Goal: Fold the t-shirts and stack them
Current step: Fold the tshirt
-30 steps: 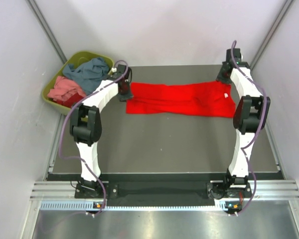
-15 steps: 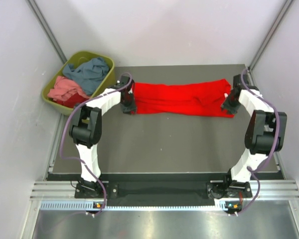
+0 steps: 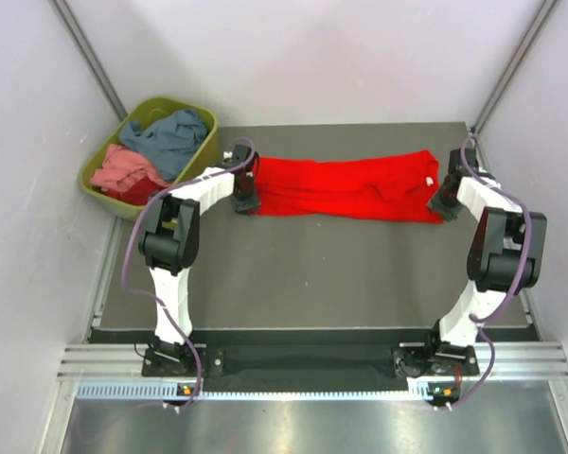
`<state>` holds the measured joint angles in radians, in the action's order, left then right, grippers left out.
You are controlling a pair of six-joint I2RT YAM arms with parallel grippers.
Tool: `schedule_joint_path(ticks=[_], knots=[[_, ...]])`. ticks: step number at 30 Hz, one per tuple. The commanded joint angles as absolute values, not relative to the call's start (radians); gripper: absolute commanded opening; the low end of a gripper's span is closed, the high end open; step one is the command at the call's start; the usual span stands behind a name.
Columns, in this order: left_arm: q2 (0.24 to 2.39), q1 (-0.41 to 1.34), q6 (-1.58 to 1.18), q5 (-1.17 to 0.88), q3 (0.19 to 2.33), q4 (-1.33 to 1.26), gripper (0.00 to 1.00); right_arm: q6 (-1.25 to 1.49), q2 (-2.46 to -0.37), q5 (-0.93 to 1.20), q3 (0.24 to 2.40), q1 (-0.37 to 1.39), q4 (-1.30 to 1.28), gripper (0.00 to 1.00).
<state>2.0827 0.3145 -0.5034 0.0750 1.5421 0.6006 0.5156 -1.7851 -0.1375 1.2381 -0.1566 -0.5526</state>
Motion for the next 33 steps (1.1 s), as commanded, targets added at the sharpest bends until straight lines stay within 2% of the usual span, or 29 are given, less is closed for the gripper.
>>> schedule_joint_path(ticks=[1, 2, 4, 6, 8, 13, 28, 29, 30, 33], knots=[[2.126, 0.311, -0.497, 0.118, 1.568, 0.606, 0.30, 0.485, -1.835, -0.186, 1.258, -0.178, -0.485, 0.33], [2.132, 0.311, -0.494, 0.120, 1.569, 0.610, 0.17, 0.483, -1.859, -0.184, 1.265, -0.179, -0.482, 0.32], [2.135, 0.311, -0.489, 0.124, 1.578, 0.626, 0.04, 0.477, -1.884, -0.195, 1.272, -0.184, -0.482, 0.27], [2.131, 0.311, -0.488, 0.143, 1.588, 0.658, 0.00, 0.469, -1.888, -0.215, 1.275, -0.184, -0.479, 0.19], [2.106, 0.311, -0.485, 0.155, 1.588, 0.675, 0.00, 0.463, -1.885, -0.244, 1.276, -0.187, -0.477, 0.00], [2.031, 0.313, -0.466, 0.222, 1.562, 0.713, 0.00, 0.457, -1.839, -0.314, 1.258, -0.190, -0.488, 0.00], [2.008, 0.314, -0.463, 0.242, 1.502, 0.756, 0.00, 0.448, -1.783, -0.264, 1.200, -0.187, -0.489, 0.00], [2.008, 0.314, -0.463, 0.253, 1.512, 0.774, 0.04, 0.445, -1.782, -0.256, 1.219, -0.186, -0.500, 0.00], [2.005, 0.316, -0.465, 0.271, 1.529, 0.805, 0.15, 0.440, -1.779, -0.255, 1.232, -0.183, -0.532, 0.00], [1.988, 0.316, -0.457, 0.288, 1.614, 0.847, 0.29, 0.440, -1.753, -0.227, 1.276, -0.169, -0.563, 0.11]])
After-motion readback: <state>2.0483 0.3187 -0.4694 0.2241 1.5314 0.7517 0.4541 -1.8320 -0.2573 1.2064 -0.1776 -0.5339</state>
